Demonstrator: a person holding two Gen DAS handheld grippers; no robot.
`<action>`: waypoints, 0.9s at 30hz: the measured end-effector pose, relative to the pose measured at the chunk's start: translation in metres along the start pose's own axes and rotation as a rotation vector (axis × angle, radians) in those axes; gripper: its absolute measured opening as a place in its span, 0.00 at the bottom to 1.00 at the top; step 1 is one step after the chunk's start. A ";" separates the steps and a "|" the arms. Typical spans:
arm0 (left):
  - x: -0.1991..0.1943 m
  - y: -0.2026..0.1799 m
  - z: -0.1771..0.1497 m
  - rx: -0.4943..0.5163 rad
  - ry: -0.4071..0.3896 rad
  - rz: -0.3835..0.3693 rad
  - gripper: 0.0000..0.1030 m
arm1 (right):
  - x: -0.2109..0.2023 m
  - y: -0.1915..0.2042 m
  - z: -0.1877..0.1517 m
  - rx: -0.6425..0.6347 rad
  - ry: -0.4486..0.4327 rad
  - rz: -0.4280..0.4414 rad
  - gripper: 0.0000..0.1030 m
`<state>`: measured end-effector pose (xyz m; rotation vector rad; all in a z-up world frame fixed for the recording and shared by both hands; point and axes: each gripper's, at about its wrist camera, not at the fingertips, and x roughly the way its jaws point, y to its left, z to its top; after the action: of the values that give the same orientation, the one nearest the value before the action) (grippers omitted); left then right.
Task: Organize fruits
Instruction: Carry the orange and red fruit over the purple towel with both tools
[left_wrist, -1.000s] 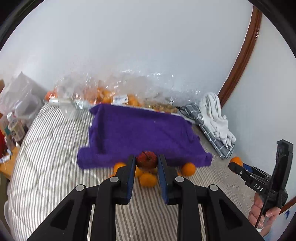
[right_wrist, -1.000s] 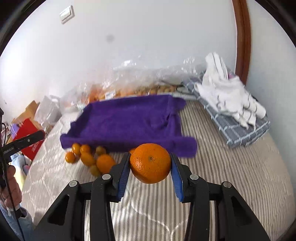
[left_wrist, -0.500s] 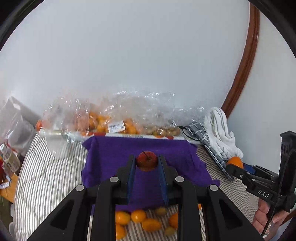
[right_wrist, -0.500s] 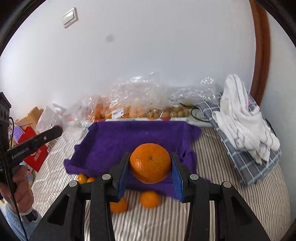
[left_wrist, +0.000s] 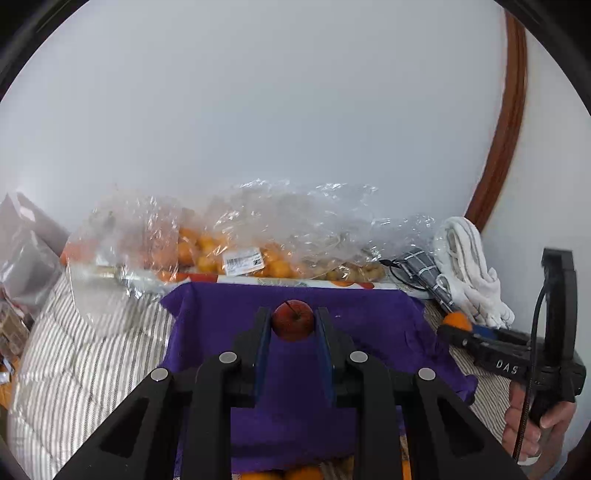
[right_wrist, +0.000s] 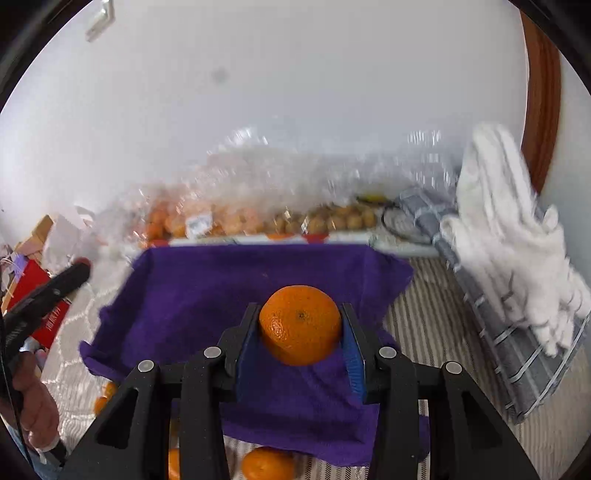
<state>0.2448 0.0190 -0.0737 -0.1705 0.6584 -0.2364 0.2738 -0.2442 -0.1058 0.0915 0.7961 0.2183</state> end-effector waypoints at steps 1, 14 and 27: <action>0.006 0.004 -0.003 -0.018 0.019 -0.005 0.22 | 0.003 -0.002 -0.002 0.005 0.011 0.009 0.41; 0.053 0.013 -0.026 -0.033 0.151 0.066 0.22 | 0.043 -0.015 -0.026 0.007 0.090 0.003 0.41; 0.065 0.015 -0.033 -0.025 0.197 0.117 0.22 | 0.061 -0.006 -0.035 -0.033 0.130 -0.024 0.41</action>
<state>0.2771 0.0129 -0.1407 -0.1329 0.8640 -0.1333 0.2905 -0.2360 -0.1737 0.0365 0.9222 0.2164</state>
